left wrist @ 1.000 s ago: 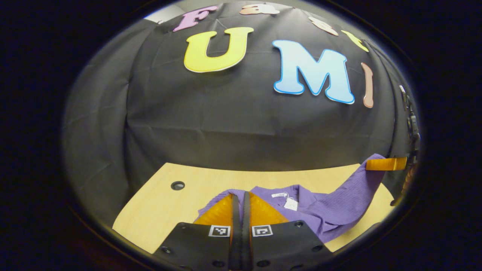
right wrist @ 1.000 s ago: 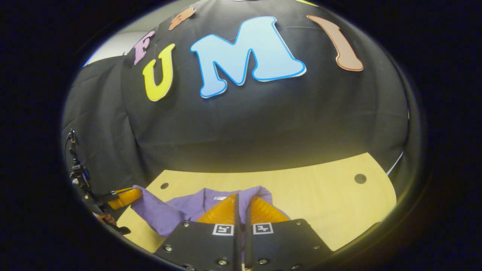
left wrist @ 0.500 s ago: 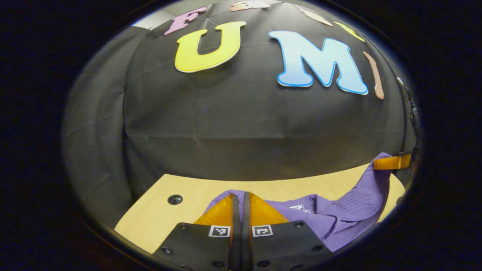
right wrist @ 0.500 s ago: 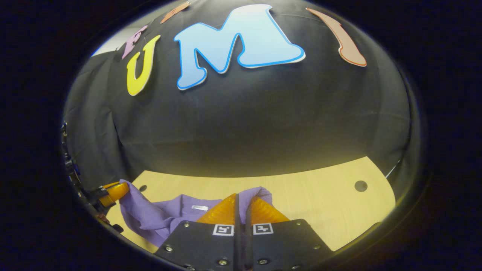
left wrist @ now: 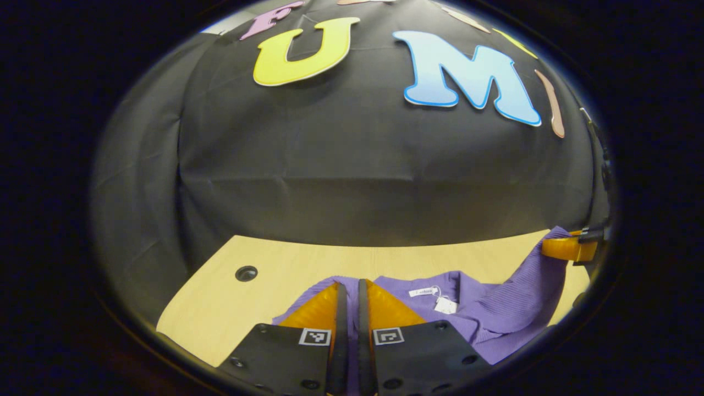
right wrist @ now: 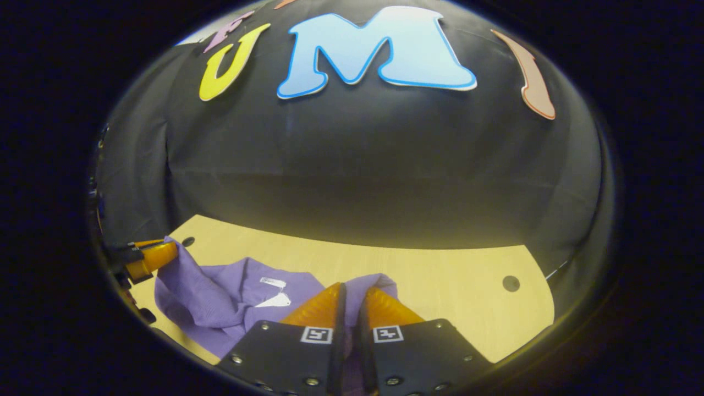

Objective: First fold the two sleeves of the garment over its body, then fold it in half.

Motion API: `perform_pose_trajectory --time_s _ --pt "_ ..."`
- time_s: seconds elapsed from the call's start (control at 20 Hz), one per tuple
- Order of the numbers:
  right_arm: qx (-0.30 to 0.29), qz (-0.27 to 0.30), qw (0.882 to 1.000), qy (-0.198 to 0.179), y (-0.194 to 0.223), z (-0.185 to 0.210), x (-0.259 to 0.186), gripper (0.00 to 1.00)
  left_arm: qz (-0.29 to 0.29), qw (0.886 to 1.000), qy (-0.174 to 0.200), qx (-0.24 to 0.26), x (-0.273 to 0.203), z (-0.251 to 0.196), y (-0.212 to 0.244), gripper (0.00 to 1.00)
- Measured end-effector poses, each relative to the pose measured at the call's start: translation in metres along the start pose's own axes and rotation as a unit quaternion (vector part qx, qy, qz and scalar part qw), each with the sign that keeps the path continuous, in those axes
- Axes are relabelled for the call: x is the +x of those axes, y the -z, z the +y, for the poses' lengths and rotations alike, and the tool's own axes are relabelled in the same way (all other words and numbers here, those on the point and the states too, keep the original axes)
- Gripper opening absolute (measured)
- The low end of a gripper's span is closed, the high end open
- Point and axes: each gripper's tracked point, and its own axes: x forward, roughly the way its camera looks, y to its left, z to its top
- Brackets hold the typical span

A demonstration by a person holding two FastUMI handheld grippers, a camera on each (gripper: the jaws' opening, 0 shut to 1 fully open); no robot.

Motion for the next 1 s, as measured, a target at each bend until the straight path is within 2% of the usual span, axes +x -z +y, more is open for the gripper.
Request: perform_pose_trajectory --time_s 0.1,0.15,0.25,0.3,0.35,0.5,0.55,0.6,0.65,0.75,0.8,1.0 --pt "-0.013 0.005 1.0 0.003 0.001 0.003 -0.008 0.2 0.004 1.0 0.011 -0.006 -0.005 -0.003 0.001 0.16" --pt "-0.016 0.002 1.0 0.005 -0.002 0.004 -0.014 0.29 0.006 1.0 0.016 -0.009 -0.009 -0.004 0.003 0.21" --pt "-0.022 -0.007 1.0 0.02 -0.006 0.002 -0.024 0.33 0.009 1.0 0.018 -0.01 -0.015 -0.003 0.004 0.39" --pt "-0.022 -0.01 0.999 0.026 -0.008 0.002 -0.03 0.51 0.008 1.0 0.021 -0.01 -0.019 -0.003 0.004 0.48" --pt "-0.022 -0.012 0.999 0.033 -0.01 0.001 -0.036 0.55 0.004 1.0 0.026 -0.01 -0.024 -0.004 0.002 0.46" --pt "-0.024 -0.026 0.998 0.047 -0.017 0.003 -0.056 0.54 -0.013 0.999 0.036 -0.009 -0.04 -0.001 -0.008 0.77" --pt "-0.025 -0.03 0.998 0.048 -0.018 0.006 -0.062 0.55 -0.015 0.999 0.036 -0.009 -0.046 0.0 -0.009 0.75" --pt "-0.024 -0.031 0.998 0.048 -0.018 0.009 -0.068 0.76 -0.017 0.999 0.037 -0.011 -0.053 0.002 -0.01 0.75" --pt "-0.022 -0.034 0.998 0.05 -0.018 0.012 -0.075 0.84 -0.022 0.999 0.04 -0.013 -0.059 0.004 -0.013 0.77" --pt "-0.02 -0.039 0.998 0.055 -0.018 0.016 -0.089 0.85 -0.032 0.999 0.041 -0.009 -0.073 0.009 -0.018 0.88" --pt "-0.019 -0.044 0.997 0.057 -0.019 0.022 -0.099 0.85 -0.039 0.998 0.041 -0.003 -0.083 0.013 -0.023 0.9" --pt "-0.019 -0.064 0.996 0.059 -0.025 0.037 -0.125 0.85 -0.054 0.997 0.048 0.003 -0.113 0.023 -0.036 0.91"
